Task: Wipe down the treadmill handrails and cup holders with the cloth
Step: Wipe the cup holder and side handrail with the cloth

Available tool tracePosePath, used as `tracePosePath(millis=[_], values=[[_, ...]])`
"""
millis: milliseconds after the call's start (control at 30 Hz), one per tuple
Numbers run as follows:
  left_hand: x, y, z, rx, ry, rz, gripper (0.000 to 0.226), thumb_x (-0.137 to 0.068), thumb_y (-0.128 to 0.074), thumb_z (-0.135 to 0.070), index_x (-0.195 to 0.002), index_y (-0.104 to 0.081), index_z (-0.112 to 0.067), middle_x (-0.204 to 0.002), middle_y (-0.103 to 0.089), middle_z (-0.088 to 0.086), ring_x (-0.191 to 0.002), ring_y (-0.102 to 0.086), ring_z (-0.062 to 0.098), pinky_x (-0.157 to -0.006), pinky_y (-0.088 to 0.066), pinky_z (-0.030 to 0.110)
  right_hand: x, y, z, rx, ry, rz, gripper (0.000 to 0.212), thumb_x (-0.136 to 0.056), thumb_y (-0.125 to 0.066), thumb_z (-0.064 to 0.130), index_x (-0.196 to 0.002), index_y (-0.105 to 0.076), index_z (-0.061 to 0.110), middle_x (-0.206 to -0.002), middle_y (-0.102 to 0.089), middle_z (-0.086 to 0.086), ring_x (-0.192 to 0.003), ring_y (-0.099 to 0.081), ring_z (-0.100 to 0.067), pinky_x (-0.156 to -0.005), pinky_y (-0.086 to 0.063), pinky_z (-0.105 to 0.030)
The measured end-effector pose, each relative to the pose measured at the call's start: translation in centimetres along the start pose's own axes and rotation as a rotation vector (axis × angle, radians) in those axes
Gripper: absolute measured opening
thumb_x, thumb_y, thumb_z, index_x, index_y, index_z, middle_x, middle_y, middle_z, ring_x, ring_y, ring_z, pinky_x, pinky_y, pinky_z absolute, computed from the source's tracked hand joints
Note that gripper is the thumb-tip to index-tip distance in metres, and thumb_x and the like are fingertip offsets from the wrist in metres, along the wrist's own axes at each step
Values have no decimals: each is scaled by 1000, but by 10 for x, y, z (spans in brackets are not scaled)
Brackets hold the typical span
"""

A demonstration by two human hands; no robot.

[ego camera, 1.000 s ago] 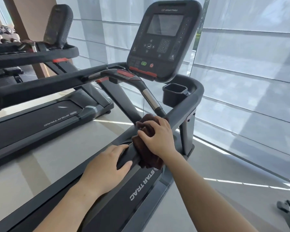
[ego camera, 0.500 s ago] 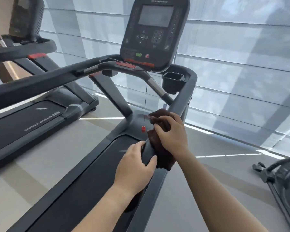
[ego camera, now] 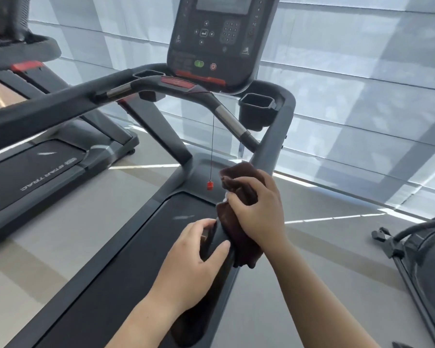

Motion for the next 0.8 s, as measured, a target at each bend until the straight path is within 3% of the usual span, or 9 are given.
tracePosePath(millis=[167, 300, 400, 567, 667, 800], values=[[-32, 7, 6, -48, 15, 33, 27, -83, -54, -45, -111, -53, -42, -112, -56, -26, -101, -53, -6, -83, -47, 22, -27, -7, 6, 107, -11, 66, 18, -75, -69, 35, -92, -70, 35, -123, -52, 11, -120, -41, -13, -103, -35, -34], [-57, 31, 10, -101, -19, 27, 24, -84, -54, -43, -108, -56, -39, -109, -59, -22, -98, -55, -3, -79, -45, 20, -30, -7, 7, 170, -48, 63, 19, -74, -68, 35, -93, -70, 35, -125, -51, 11, -121, -41, -14, -102, -33, -29], [-74, 51, 16, -82, -39, 32, 19, -85, -56, -36, -104, -59, -35, -103, -61, -19, -93, -56, -3, -74, -40, 13, -14, -6, 15, 210, -87, 53, 20, -75, -69, 34, -95, -70, 35, -125, -50, 13, -119, -39, -12, -98, -25, -18], [-96, 72, 19, -79, -121, 159, 15, -85, -56, -35, -100, -60, -35, -96, -63, -18, -89, -57, -2, -73, -41, 15, 28, -10, 42, 331, -135, 24, 21, -74, -69, 34, -95, -69, 37, -124, -49, 18, -116, -41, -9, -93, -25, -14], [-98, 79, 12, -81, -172, 316, 15, -86, -56, -33, -101, -60, -34, -95, -62, -19, -88, -57, -3, -70, -42, 15, 59, -11, 60, 397, -286, -32, 23, -75, -67, 37, -98, -66, 40, -132, -42, 18, -119, -40, -10, -95, -33, -22], [-83, 90, -4, -136, -236, 569, 19, -86, -55, -35, -105, -59, -33, -102, -61, -19, -91, -57, 1, -75, -46, 20, 98, -29, 89, 640, -428, -72, 28, -72, -70, 36, -100, -64, 36, -139, -44, 3, -123, -43, -25, -89, -45, -45]])
Point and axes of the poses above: each hand's wrist, its own x-axis away from the middle knuckle, its own y-axis out of the back of the hand, z = x × y, the point moved 9 cm from there along -x, towards the middle knuckle
